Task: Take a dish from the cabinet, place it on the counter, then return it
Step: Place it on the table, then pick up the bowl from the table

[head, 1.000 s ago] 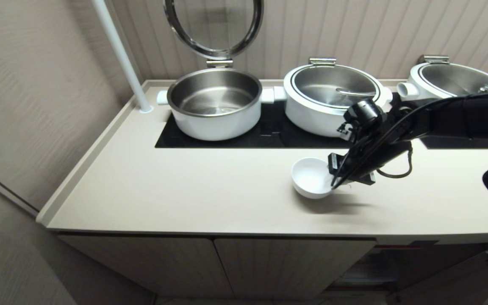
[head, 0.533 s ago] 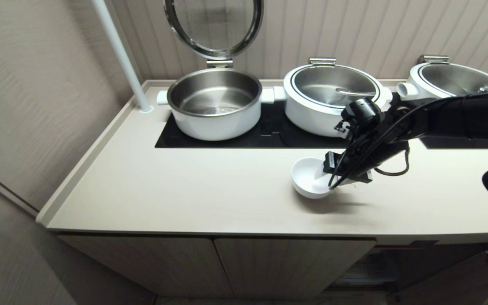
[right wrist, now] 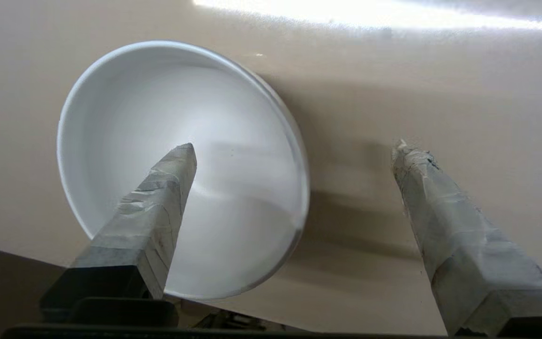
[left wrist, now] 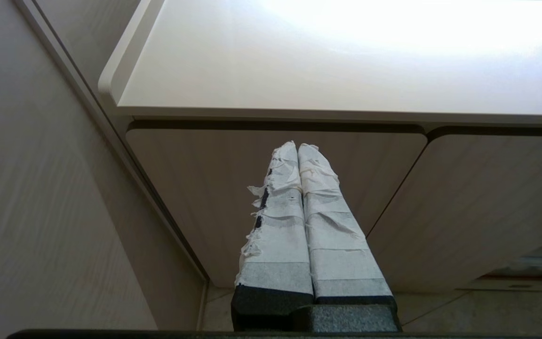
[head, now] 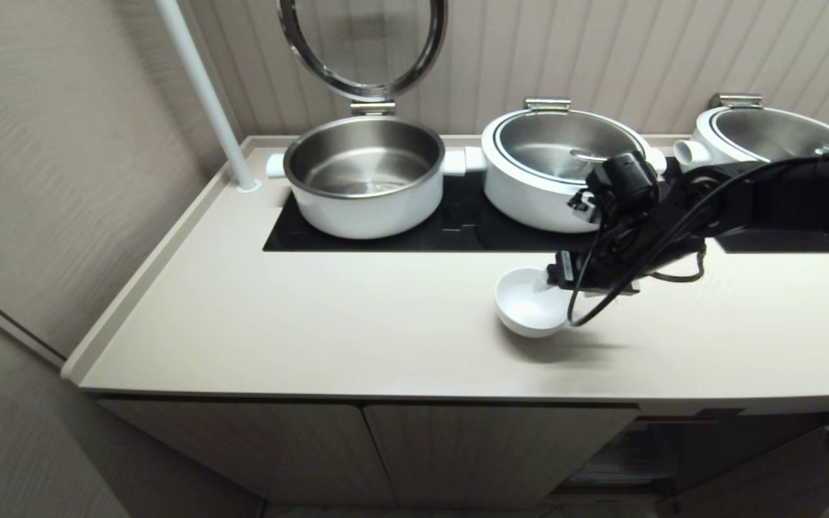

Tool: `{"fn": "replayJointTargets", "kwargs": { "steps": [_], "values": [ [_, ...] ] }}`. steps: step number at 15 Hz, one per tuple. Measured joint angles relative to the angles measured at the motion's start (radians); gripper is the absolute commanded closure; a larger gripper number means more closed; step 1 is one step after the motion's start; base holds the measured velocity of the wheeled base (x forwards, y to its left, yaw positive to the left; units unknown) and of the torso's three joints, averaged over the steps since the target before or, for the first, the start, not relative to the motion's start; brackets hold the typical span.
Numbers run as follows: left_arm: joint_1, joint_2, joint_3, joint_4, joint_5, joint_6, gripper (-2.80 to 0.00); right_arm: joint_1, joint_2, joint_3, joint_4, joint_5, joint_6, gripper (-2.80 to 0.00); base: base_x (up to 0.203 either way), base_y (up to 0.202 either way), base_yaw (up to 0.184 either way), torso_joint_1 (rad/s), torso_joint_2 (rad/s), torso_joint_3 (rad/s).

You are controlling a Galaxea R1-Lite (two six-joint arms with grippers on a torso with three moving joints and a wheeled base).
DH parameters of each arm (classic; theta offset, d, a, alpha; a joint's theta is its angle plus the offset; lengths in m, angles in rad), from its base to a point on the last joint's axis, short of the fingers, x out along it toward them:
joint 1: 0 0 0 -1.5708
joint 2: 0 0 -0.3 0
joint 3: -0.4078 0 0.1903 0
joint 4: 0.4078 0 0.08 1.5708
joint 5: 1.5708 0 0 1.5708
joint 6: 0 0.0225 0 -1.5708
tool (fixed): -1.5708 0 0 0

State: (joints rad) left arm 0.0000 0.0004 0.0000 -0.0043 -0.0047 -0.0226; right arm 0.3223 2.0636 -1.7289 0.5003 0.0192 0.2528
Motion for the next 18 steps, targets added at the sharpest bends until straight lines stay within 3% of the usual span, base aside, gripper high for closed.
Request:
{"fn": "replayJointTargets", "kwargs": {
  "steps": [4,5,10,14,18],
  "values": [
    [0.0,0.0,0.0,0.0,0.0,0.0,0.0,0.003,-0.066,0.176,-0.228,-0.141,-0.082,-2.8,0.0,0.0,0.0,0.0,0.0,0.0],
    [0.0,0.0,0.0,0.0,0.0,0.0,0.0,0.004,-0.084,0.223,-0.301,-0.163,-0.104,0.0,0.0,0.0,0.0,0.0,0.0,0.0],
    [0.0,0.0,0.0,0.0,0.0,0.0,0.0,0.008,-0.192,0.513,-0.726,-0.186,-0.181,0.0,0.0,0.0,0.0,0.0,0.0,0.0],
    [0.0,0.0,0.0,0.0,0.0,0.0,0.0,0.017,-0.284,0.689,-0.972,-0.19,-0.194,0.0,0.0,0.0,0.0,0.0,0.0,0.0],
    [0.0,0.0,0.0,0.0,0.0,0.0,0.0,0.018,-0.336,0.825,-1.35,-0.262,-0.26,0.0,0.0,0.0,0.0,0.0,0.0,0.0]
  ]
}}
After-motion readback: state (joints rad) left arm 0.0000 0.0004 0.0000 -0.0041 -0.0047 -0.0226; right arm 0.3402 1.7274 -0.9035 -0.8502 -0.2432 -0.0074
